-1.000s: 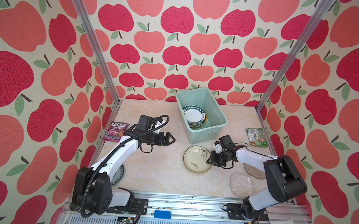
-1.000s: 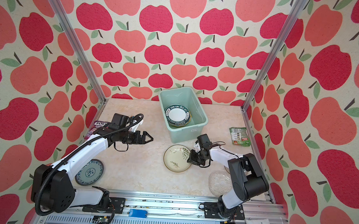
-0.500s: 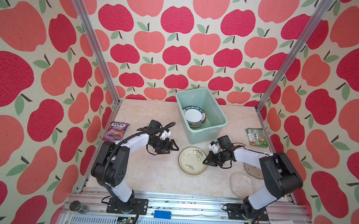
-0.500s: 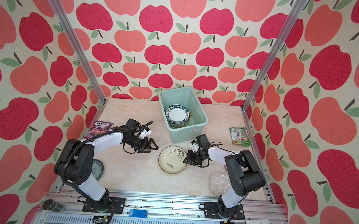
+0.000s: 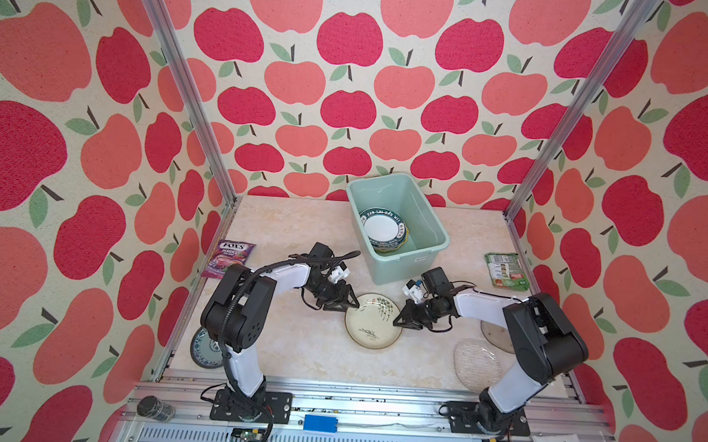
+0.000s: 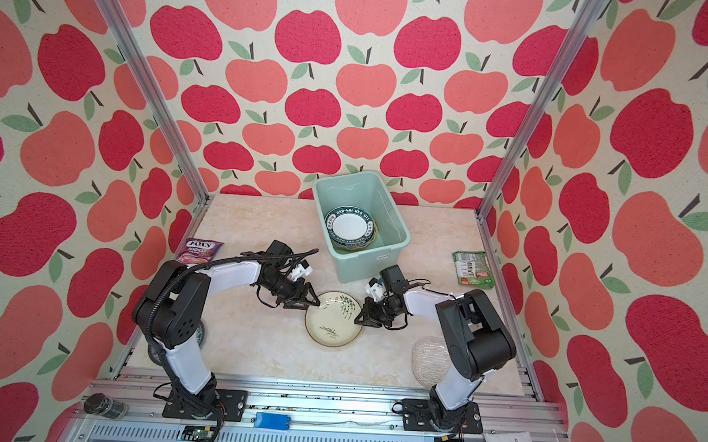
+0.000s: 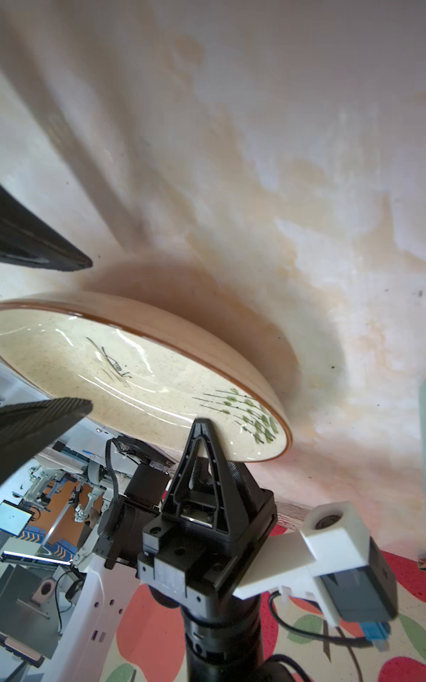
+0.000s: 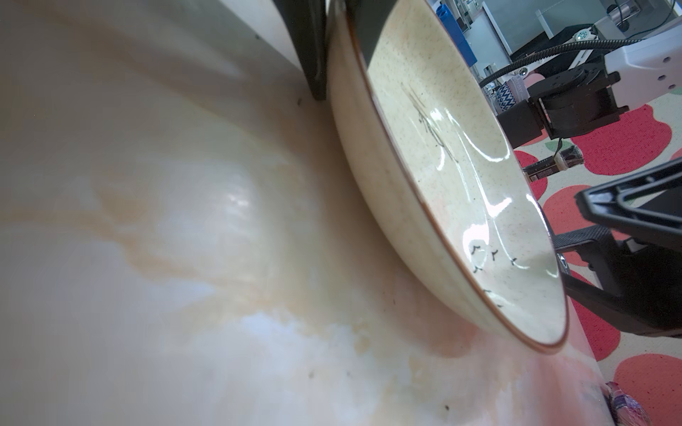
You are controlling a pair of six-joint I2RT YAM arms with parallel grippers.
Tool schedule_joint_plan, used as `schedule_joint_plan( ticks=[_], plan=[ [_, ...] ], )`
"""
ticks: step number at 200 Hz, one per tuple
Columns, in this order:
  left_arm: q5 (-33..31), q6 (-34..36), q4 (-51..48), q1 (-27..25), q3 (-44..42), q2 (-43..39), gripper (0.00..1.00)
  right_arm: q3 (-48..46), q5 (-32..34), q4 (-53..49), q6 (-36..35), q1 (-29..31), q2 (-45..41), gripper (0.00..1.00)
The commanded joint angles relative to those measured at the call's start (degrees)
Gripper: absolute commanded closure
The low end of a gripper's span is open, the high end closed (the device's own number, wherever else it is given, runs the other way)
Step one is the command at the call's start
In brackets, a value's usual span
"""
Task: Place the plates into the plastic bin on the countertop
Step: 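Grasp the upright cream plate's rim with the left gripper beside the right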
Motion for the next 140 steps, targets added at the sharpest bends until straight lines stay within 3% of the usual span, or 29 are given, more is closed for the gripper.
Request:
schedule_joint_plan(
  ticks=[1,54,96,124,140],
  plan=[
    [0.86,1.01,-1.25,0.17,1.63,1.64,0.51,1.58,-3.92,1.39,-0.75,0.69,1.4,0.96],
    [0.17,0.92,-1.24,0.5,0.86,1.0,0.74,2.65,-5.63,2.43,-0.62,1.26,2.73,0.97],
    [-0.33,0.79,-2.13,1.14,0.62,0.93,0.83,3.61,-5.8,2.53,-0.67,1.65,3.55,0.95],
    [-0.73,1.06,-2.8,1.4,0.49,0.57,0.92,3.98,-5.8,2.64,-0.5,1.81,3.97,0.91],
    [-0.99,1.17,-3.06,1.66,0.27,0.26,0.99,3.92,-5.54,2.71,-0.31,1.91,3.9,0.82]
  ],
)
